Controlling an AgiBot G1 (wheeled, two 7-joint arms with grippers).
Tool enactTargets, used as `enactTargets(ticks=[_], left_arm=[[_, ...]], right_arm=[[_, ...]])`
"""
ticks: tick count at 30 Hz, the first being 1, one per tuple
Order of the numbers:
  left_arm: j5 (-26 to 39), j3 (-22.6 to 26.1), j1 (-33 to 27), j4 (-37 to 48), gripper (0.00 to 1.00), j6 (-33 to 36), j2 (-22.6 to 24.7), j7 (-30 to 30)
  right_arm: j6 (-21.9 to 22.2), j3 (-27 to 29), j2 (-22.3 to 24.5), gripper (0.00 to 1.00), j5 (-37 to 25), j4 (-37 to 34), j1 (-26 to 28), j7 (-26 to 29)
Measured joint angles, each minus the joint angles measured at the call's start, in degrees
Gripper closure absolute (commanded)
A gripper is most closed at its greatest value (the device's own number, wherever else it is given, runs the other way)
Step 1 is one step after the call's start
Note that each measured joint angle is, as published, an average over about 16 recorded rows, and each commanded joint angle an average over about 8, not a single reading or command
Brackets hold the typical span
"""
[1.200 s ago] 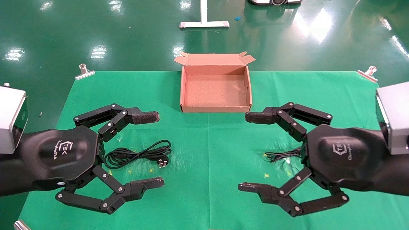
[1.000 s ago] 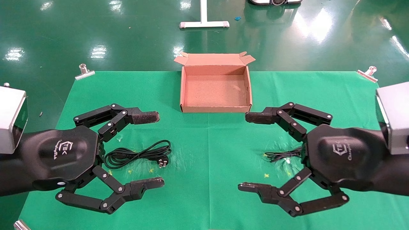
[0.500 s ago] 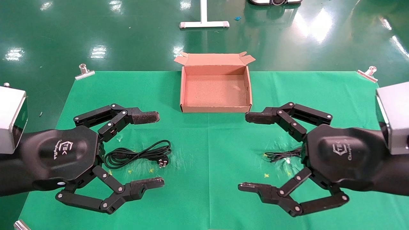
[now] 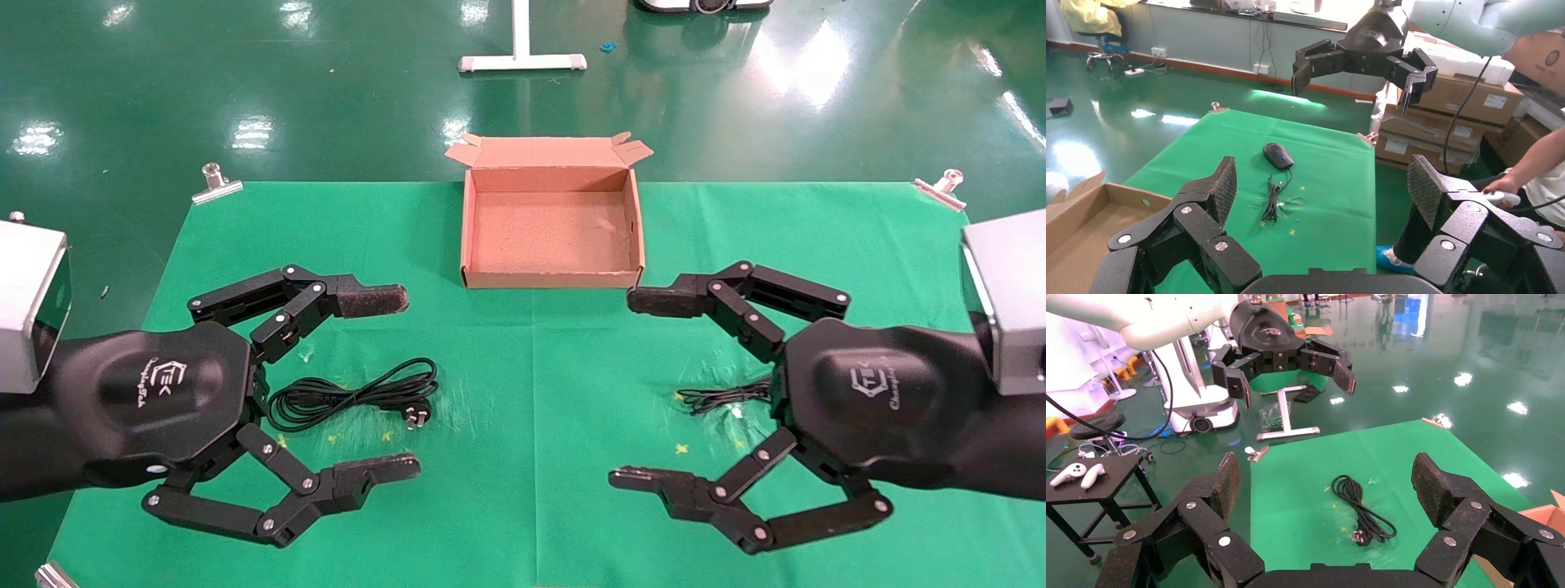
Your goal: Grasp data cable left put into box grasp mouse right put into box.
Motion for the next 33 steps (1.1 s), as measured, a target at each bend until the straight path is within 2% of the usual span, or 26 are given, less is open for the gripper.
enactTargets(ticks=[33], left_arm=[[0.00,0.00,0.00,0.00,0.00,0.00,0.00,0.00]], right_arm=[[0.00,0.00,0.00,0.00,0.00,0.00,0.00,0.00]])
